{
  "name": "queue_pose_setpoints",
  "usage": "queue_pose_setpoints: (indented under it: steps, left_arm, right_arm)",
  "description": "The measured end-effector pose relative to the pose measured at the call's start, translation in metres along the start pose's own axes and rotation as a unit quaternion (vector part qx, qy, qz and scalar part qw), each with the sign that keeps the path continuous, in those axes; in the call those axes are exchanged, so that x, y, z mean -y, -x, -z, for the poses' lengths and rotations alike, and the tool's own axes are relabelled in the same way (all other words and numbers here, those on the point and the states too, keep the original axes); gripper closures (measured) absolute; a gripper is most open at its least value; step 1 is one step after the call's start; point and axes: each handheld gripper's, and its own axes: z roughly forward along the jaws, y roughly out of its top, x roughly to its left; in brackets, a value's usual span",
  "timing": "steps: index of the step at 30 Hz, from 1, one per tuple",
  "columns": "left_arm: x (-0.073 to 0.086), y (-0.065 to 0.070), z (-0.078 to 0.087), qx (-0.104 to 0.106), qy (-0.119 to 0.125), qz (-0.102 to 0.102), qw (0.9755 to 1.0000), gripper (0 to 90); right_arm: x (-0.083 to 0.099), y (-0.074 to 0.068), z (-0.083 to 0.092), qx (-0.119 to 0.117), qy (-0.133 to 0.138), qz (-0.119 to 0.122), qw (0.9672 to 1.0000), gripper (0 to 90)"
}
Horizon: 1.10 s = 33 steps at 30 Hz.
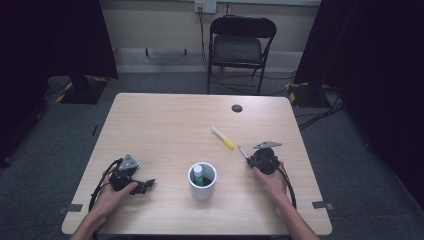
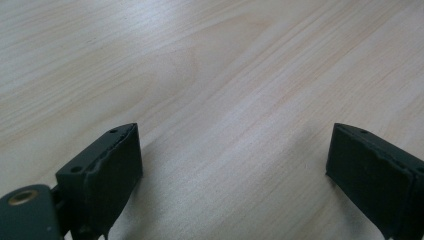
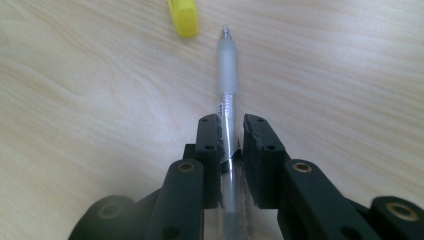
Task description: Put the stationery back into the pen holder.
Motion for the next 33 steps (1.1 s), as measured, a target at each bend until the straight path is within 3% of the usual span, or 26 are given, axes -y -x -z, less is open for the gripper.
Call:
queue_pose_setpoints:
  steps: [4,9,16,23,29,33]
  left_arm:
    - [0.0,0.0,0.0,0.0,0.0,-0.001,1.0,7.3]
    - [0.0,0.0,0.0,0.0,0.0,0.0,1.0,7.2]
    - [0.0,0.0,0.0,0.0,0.0,0.0,1.0,7.3]
    - [0.0,0.0,0.0,0.001,0.0,0.002,1.0,7.0]
    - [0.0,0.0,0.0,0.001,-0.001,0.002,1.0,7.0]
    - [0.0,0.0,-0.001,0.005,0.0,0.005,1.0,6.7]
  right_arm:
    - [0.008,0.001,0.007,-0.011,-0.003,-0.002,0.9999,78.4]
    - [0.029,-0.011,0.027,-0.031,-0.003,0.023,0.9992,78.7]
    - [0.045,-0.016,0.043,-0.047,-0.004,0.033,0.9983,78.3]
    - [0.033,-0.017,0.031,-0.057,-0.003,0.039,0.9976,71.2]
    - [0.022,-0.02,0.02,-0.059,-0.001,0.048,0.9971,71.3]
    - [0.014,-0.021,0.012,-0.066,0.002,0.036,0.9972,69.1]
